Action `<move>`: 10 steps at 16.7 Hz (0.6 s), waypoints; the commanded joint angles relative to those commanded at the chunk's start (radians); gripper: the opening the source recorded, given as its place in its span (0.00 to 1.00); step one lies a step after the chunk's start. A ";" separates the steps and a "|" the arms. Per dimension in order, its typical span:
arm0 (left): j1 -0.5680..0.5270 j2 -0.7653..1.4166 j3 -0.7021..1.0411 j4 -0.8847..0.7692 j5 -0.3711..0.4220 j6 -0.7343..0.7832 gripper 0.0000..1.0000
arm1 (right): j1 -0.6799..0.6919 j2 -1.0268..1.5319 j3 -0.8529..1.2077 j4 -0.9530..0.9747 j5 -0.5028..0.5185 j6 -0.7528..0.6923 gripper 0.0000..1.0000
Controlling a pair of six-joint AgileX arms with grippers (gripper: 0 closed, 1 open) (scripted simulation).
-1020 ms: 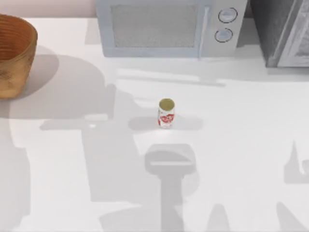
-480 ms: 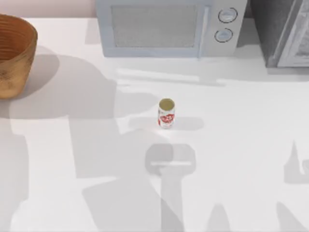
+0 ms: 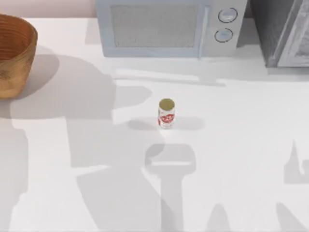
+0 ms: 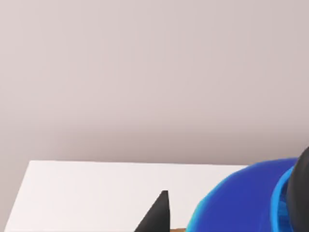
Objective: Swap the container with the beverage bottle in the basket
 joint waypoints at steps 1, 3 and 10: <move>0.000 0.000 0.000 0.000 0.000 0.000 0.15 | 0.000 0.000 0.000 0.000 0.000 0.000 1.00; 0.000 0.000 0.000 0.000 0.000 0.000 0.30 | 0.000 0.000 0.000 0.000 0.000 0.000 1.00; 0.000 0.000 0.000 0.000 0.000 0.000 0.83 | 0.000 0.000 0.000 0.000 0.000 0.000 1.00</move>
